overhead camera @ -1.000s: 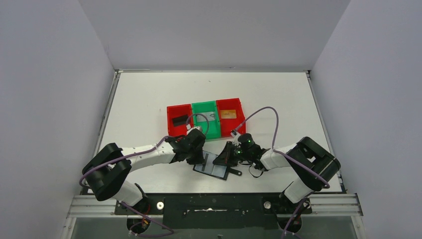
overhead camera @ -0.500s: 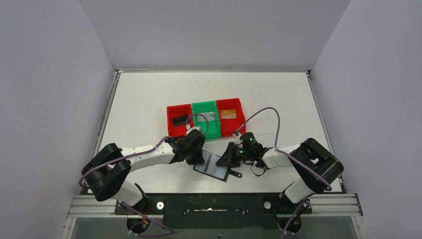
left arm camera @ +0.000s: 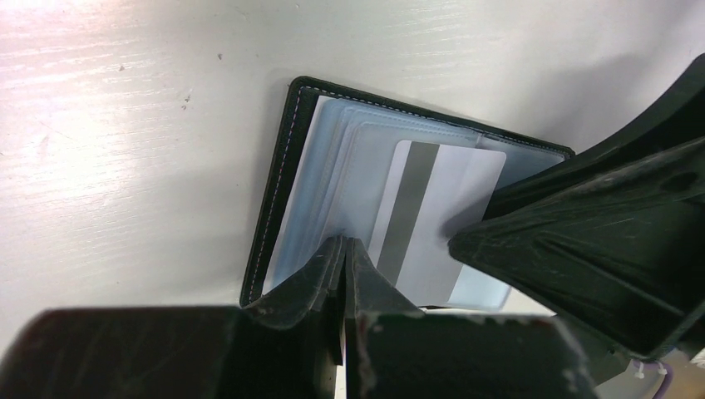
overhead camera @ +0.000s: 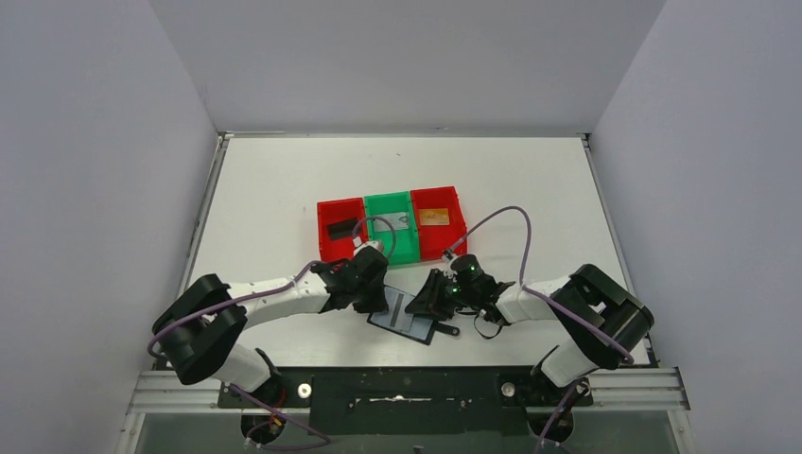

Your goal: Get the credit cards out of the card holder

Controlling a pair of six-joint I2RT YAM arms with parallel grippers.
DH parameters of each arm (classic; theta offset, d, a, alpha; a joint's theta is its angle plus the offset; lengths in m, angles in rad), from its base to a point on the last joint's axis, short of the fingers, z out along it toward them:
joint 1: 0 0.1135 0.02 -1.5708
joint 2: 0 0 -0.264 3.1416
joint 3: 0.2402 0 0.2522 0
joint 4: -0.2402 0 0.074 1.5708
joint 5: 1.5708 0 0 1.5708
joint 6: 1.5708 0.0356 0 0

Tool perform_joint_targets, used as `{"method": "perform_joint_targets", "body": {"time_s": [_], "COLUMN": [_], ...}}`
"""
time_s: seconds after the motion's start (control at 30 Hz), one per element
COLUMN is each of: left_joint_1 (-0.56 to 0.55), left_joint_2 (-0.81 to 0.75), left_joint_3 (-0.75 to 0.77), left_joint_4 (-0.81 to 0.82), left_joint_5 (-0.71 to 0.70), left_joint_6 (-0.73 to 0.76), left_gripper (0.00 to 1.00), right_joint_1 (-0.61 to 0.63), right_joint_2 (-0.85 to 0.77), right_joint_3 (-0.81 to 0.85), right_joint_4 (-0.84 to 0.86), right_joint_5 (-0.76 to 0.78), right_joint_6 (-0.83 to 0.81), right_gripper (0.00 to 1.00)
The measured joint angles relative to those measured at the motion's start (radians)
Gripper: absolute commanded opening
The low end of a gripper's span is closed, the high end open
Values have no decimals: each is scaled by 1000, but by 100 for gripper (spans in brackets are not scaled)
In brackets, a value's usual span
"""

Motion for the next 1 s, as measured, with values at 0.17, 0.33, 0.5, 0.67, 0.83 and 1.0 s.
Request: {"method": "perform_joint_targets", "body": {"time_s": [0.17,0.33,0.5,0.67,0.83,1.0], "left_joint_1": [0,0,1,1,1,1], "left_joint_2": [-12,-24,-47,-55,-70,-92], "left_joint_3": [-16,-26,-48,-55,-66,-85], "left_joint_4": [16,16,10,10,2,-18], "left_joint_5": [3,2,0,-3,-4,-10], "left_joint_6": [2,2,-5,-7,-9,-16], "left_gripper": [0,0,0,0,0,0], "right_joint_1": [50,59,34,-3,-29,-55], "right_joint_2": [16,2,-59,-65,-63,-56], "right_joint_3": [4,4,-11,-14,-13,-3], "right_joint_4": [7,-3,-11,-29,-51,-65], "right_joint_5": [34,64,56,13,-19,-42], "right_joint_6": [23,35,11,-35,-81,-109], "right_gripper": [11,2,2,3,1,9]}}
